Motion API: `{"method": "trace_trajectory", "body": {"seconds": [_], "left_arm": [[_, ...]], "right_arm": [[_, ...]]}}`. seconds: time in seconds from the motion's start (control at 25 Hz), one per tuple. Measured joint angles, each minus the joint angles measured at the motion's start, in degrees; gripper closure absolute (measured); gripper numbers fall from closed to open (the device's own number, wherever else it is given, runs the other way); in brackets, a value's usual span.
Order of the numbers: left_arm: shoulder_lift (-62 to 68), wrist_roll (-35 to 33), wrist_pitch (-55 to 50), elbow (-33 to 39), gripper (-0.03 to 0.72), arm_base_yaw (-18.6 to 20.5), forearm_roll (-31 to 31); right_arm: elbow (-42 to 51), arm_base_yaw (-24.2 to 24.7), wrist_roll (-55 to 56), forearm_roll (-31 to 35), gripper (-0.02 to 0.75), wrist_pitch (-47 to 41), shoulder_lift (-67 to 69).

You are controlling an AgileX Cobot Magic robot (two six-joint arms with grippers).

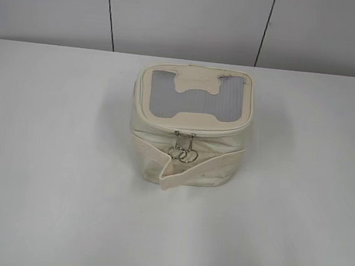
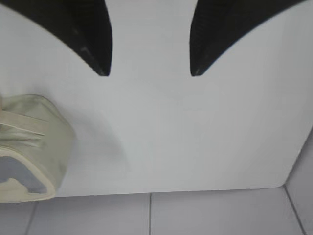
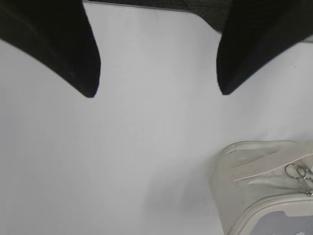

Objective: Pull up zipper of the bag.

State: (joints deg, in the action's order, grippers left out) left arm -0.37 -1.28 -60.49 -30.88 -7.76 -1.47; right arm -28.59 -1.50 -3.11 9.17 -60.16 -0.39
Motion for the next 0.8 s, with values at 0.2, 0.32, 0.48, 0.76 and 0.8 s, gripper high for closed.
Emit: {"method": "trace_trajectory", "body": {"seconds": [0.2, 0.32, 0.48, 0.76, 0.8], "left_arm": [[0.0, 0.0, 0.1, 0.0, 0.297, 1.0, 0.0], [0.0, 0.0, 0.1, 0.0, 0.297, 1.0, 0.0], [0.0, 0.0, 0.1, 0.0, 0.297, 1.0, 0.0], [0.0, 0.0, 0.1, 0.0, 0.297, 1.0, 0.0], [0.0, 0.0, 0.1, 0.0, 0.297, 1.0, 0.0]], "right_arm": [[0.0, 1.5, 0.0, 0.1, 0.159, 0.0, 0.0], [0.0, 1.5, 0.0, 0.1, 0.159, 0.0, 0.0], [0.0, 1.5, 0.0, 0.1, 0.159, 0.0, 0.0], [0.0, 1.5, 0.0, 0.1, 0.159, 0.0, 0.0], [0.0, 1.5, 0.0, 0.1, 0.159, 0.0, 0.0]]}}
